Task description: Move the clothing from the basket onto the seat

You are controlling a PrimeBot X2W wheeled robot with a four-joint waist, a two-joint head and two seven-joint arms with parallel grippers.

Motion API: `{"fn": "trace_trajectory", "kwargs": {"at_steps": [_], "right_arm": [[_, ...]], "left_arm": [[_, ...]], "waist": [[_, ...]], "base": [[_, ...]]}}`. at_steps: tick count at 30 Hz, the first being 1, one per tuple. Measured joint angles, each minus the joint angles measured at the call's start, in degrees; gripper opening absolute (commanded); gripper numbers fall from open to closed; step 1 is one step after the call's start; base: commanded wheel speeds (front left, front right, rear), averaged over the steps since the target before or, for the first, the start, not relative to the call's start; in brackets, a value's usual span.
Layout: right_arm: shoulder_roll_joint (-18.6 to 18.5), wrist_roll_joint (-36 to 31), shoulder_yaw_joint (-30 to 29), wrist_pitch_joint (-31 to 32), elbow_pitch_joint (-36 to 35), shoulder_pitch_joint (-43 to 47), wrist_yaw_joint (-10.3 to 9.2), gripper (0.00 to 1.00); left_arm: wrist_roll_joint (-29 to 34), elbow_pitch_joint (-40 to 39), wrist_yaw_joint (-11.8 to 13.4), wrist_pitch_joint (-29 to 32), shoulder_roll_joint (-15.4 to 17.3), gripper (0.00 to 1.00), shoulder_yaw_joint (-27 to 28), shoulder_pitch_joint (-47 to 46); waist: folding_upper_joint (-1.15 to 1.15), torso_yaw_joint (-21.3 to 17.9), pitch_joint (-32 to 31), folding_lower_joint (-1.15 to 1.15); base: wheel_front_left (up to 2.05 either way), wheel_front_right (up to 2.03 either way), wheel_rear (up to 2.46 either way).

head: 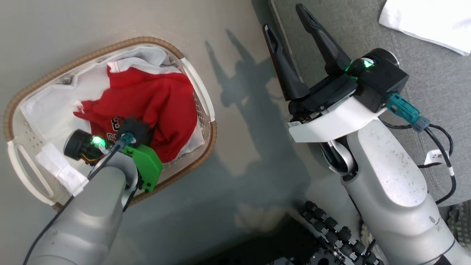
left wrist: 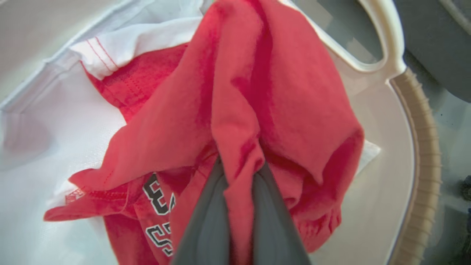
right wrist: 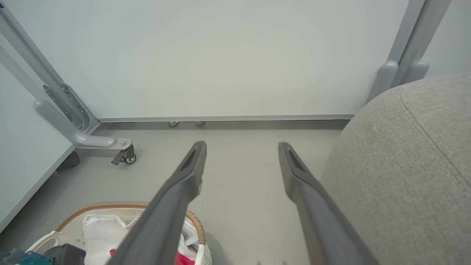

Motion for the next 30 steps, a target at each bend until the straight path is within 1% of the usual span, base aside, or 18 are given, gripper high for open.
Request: {"fn": "trace_trajectory", "kwargs": {"at_steps": [7, 12, 18, 22, 30], "right_arm": [[0.0, -0.5, 0.1, 0.0, 3.2, 1.6, 0.0, 1.0], [0.0, -0.5, 0.8, 0.0, 6.1, 3.4, 0.0, 1.0], [0.1, -0.5, 0.9, 0.0, 8.9, 6.7, 0.0, 1.0], [0.0, 0.1, -0.9, 0.0, 9.7, 9.2, 0.0, 1.0], [0.1, -0.6, -1.1, 0.0, 12.4, 14.2, 0.0, 1.0]], "left_arm": [[-0.3, -4.2, 0.1, 0.0, -1.0, 0.0, 4.1, 5.0], [1.0, -7.5, 0.3, 0.0, -1.3, 0.0, 7.4, 9.3], [2.4, -11.6, 0.3, 0.0, -3.1, 0.0, 11.3, 14.7], [4.3, -14.2, 0.3, 0.0, -4.4, 0.0, 13.4, 17.2], [6.1, -19.7, 0.3, 0.0, -6.4, 0.0, 18.6, 22.4]], "waist": [[0.0, 0.9, -5.3, 0.0], [0.0, 1.8, -9.9, 0.0], [0.0, 3.1, -16.2, 0.0], [0.0, 4.2, -20.3, -0.01], [0.0, 6.8, -28.4, -0.01]], "base": [[0.0, 0.0, 0.0], [0.0, 0.0, 0.0], [0.0, 0.0, 0.0], [0.0, 0.0, 0.0], [0.0, 0.0, 0.0]]}}
